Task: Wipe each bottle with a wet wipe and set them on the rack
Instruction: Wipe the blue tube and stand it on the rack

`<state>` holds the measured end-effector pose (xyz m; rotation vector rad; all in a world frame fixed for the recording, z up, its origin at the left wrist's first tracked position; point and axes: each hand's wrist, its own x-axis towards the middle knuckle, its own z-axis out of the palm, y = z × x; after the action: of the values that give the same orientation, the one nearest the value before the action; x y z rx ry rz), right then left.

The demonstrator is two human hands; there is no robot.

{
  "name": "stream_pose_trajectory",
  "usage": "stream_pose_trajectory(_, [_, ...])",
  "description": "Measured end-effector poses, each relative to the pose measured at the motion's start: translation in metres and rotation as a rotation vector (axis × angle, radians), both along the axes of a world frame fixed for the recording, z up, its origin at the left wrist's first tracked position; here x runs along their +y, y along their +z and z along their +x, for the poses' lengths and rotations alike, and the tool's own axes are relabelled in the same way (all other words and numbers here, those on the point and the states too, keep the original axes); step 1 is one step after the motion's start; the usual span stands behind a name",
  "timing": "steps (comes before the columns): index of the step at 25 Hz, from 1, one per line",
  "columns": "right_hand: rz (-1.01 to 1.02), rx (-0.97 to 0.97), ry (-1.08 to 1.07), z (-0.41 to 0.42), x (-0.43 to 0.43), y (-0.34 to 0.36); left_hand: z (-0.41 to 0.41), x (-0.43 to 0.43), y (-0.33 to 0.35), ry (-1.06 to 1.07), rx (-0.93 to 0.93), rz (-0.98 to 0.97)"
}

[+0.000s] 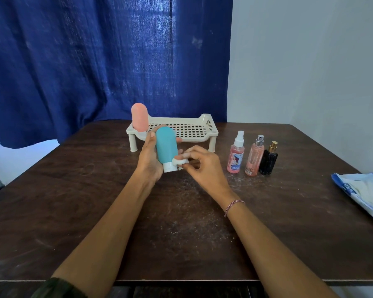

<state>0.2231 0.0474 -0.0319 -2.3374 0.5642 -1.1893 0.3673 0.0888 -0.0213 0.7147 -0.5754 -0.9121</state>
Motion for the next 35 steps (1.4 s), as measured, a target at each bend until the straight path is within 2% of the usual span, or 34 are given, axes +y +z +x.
stream_pose_trajectory(10, [0.078,-0.138,-0.242,-0.005,-0.012,0.003,-0.008,0.001,-0.005,-0.238,-0.126,-0.039])
stream_pose_trajectory(19, [0.054,-0.198,-0.308,-0.004,-0.014,0.004,-0.011,0.002,-0.003,-0.31,-0.232,-0.008])
stream_pose_trajectory(24, [0.084,-0.251,-0.348,-0.008,-0.015,0.008,-0.016,0.004,-0.005,-0.368,-0.375,0.084])
stream_pose_trajectory(30, [0.003,-0.265,-0.317,-0.009,-0.012,0.008,-0.018,0.005,-0.005,-0.427,-0.4,0.058])
stream_pose_trajectory(35, [-0.099,-0.243,-0.238,-0.008,-0.008,0.005,-0.015,0.004,-0.004,-0.45,-0.341,0.038])
